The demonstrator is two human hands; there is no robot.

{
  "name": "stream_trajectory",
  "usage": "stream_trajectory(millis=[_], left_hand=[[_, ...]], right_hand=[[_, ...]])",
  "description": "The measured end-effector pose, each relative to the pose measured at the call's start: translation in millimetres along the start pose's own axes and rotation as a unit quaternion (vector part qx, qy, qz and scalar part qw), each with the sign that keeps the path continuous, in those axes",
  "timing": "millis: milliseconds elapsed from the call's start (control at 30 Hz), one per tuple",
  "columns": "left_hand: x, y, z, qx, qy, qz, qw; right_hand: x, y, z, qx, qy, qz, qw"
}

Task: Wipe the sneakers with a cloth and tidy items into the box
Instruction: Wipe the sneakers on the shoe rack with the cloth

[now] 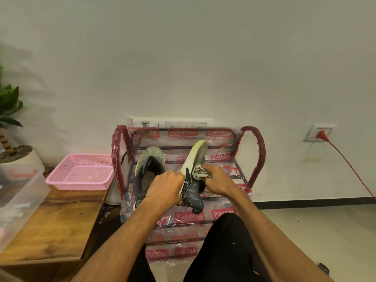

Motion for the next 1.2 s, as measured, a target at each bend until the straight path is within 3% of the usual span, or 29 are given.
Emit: stream_trajectory(millis=[133, 300, 433, 600, 767, 967, 1200], left_hand=[[-1, -2, -1, 0.007, -0.008, -0.006, 1.0], [1, -2, -3, 0.006, -0.009, -0.006, 1.0], [2, -2, -1, 0.013, -0.017, -0.001, 1.0], [2, -2, -2, 0.007, -0.013, -0.011, 1.0], [1, -2, -1, 0.007, -0.004, -0.017, 1.0], [-1, -1, -2, 0.004, 0.0, -0.03, 1.0], [0, -4, -3, 0.01, -0.002, -0.035, 0.999]], right_hand=[[0, -10, -7, 0.029, -0.033, 0.016, 0.999], [16, 0, -18, -0.018, -0.132, 0.103, 0.986], [56, 20, -16, -0.06, -0.005, 0.168, 0.984], [61, 20, 0, -0.073, 0.093, 0.118, 0.986], [32, -4, 10, -0.065, 0.117, 0.048, 0.99], [14, 8, 11, -0.154, 0.109, 0.131, 0.973], [-3, -13, 3, -0.088, 0.046, 0.059, 0.993]])
Point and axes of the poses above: each hand's wrist, its own z-axis towards the middle knuckle, its own x-axis out of the back of the hand, y = z × x, the point moved 10 cm from there along z, towards the middle knuckle, and after that the axes turned 12 degrees about -y, right-handed, at the moved point
